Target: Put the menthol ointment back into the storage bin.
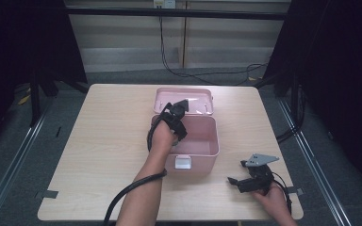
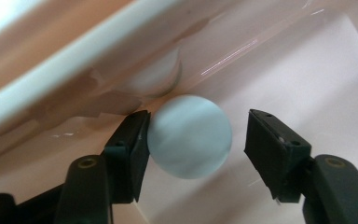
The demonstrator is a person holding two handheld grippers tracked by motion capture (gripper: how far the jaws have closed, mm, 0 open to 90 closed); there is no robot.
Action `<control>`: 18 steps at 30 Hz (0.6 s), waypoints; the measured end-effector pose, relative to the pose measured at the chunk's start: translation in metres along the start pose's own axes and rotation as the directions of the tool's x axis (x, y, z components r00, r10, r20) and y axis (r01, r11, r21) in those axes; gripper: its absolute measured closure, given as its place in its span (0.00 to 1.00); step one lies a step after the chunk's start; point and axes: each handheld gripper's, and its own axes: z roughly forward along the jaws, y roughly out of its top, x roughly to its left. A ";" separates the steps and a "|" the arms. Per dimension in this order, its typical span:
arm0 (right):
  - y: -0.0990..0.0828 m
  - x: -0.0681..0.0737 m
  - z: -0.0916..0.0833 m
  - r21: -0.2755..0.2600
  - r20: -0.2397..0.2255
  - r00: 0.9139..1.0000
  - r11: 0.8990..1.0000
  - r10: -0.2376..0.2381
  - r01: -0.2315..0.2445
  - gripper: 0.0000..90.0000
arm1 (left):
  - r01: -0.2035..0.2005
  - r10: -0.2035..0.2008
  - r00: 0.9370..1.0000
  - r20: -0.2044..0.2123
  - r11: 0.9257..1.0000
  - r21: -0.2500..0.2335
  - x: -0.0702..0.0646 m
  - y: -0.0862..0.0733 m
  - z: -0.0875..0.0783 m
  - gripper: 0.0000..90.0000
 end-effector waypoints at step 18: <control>0.000 0.000 0.000 0.000 0.000 1.000 1.000 0.000 0.000 0.14 | 0.018 -0.018 1.000 -0.005 1.000 0.003 0.000 0.001 -0.014 0.27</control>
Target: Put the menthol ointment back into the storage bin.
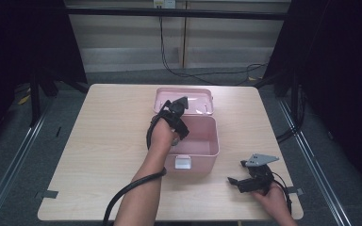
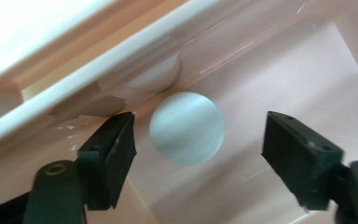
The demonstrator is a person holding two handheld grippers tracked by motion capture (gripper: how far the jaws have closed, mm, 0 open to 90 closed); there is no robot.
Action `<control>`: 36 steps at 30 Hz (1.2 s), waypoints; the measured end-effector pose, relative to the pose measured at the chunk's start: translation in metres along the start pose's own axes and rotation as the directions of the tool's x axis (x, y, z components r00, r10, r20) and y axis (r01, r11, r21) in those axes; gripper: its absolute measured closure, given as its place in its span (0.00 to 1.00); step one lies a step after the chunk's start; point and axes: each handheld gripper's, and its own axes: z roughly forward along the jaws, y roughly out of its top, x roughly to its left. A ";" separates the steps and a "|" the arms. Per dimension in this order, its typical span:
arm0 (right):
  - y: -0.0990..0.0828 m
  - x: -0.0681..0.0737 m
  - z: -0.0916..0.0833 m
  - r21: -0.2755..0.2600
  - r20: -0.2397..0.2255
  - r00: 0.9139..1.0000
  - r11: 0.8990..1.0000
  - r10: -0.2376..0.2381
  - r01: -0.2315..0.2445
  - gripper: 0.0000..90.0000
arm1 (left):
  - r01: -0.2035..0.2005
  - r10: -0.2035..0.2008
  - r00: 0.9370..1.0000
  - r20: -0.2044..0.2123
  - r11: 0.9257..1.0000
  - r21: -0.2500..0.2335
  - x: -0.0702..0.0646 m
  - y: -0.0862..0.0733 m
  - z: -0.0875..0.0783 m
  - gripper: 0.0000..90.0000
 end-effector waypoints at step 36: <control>0.000 0.000 0.000 0.003 -0.002 1.000 1.000 0.000 0.000 0.14 | -0.059 0.062 0.996 0.061 0.997 -0.044 -0.002 -0.008 -0.058 0.23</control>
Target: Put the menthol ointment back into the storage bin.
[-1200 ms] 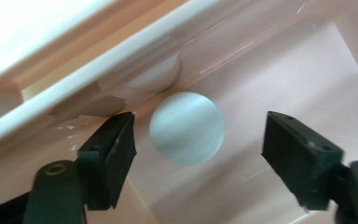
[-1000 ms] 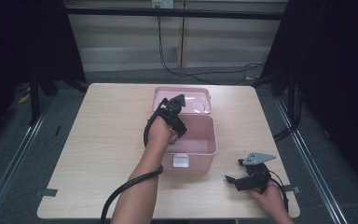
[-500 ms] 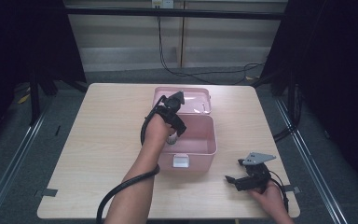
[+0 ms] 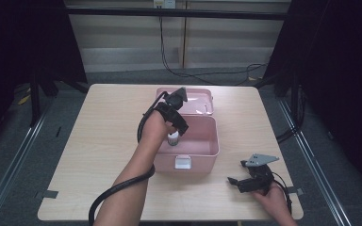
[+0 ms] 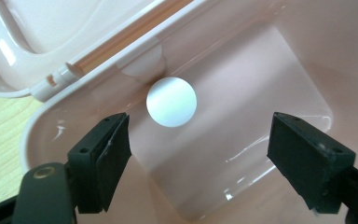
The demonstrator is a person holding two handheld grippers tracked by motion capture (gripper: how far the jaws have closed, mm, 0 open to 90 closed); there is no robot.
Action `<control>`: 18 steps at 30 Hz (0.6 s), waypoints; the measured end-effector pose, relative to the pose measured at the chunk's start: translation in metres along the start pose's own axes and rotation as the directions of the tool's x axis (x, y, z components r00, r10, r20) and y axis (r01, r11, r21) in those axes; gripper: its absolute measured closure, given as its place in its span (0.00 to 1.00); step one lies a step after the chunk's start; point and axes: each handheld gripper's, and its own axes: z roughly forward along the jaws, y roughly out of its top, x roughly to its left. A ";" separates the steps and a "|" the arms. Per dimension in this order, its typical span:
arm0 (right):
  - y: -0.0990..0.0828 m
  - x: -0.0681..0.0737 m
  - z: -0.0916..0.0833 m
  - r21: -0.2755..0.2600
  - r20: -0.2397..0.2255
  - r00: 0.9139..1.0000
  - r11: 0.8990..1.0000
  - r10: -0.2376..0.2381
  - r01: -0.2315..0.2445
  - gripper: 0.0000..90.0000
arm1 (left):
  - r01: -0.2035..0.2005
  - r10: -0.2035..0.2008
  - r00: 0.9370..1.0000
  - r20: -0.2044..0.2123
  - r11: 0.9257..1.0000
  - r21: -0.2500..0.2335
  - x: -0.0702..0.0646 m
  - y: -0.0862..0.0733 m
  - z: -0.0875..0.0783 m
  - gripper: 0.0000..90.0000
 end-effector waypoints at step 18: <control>0.000 0.000 0.000 0.000 0.000 1.000 1.000 0.000 0.000 0.14 | -0.036 0.036 0.999 0.023 0.999 -0.003 0.009 -0.016 -0.032 0.23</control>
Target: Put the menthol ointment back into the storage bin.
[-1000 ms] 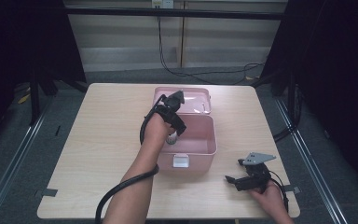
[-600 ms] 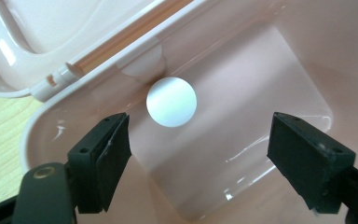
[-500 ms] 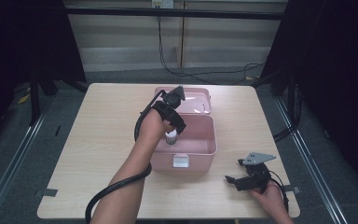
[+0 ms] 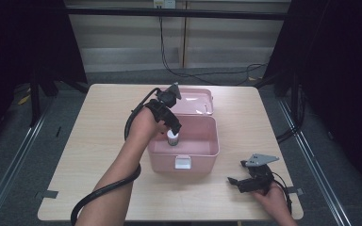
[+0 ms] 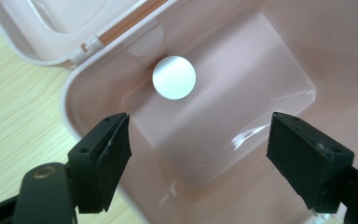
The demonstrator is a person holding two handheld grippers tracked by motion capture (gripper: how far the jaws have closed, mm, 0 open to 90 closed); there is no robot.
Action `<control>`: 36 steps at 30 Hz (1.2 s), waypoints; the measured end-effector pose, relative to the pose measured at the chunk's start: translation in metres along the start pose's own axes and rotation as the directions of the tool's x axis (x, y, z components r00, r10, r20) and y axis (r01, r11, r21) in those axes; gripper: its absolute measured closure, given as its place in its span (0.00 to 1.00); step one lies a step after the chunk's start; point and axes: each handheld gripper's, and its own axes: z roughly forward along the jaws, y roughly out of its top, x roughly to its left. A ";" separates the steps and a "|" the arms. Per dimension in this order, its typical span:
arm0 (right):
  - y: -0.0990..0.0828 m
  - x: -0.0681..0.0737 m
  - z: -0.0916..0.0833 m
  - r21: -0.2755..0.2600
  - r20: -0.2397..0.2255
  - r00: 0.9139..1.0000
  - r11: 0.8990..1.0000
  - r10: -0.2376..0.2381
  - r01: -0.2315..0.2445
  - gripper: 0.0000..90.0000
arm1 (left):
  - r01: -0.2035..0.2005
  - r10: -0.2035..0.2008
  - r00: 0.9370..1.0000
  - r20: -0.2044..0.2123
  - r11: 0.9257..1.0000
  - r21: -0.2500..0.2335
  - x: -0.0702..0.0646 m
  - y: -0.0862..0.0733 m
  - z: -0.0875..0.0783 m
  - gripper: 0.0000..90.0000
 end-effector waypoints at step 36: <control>0.000 0.000 0.000 -0.002 0.001 1.000 1.000 0.001 -0.001 0.14 | 0.030 -0.031 0.999 -0.019 0.999 -0.019 0.038 -0.058 -0.044 0.23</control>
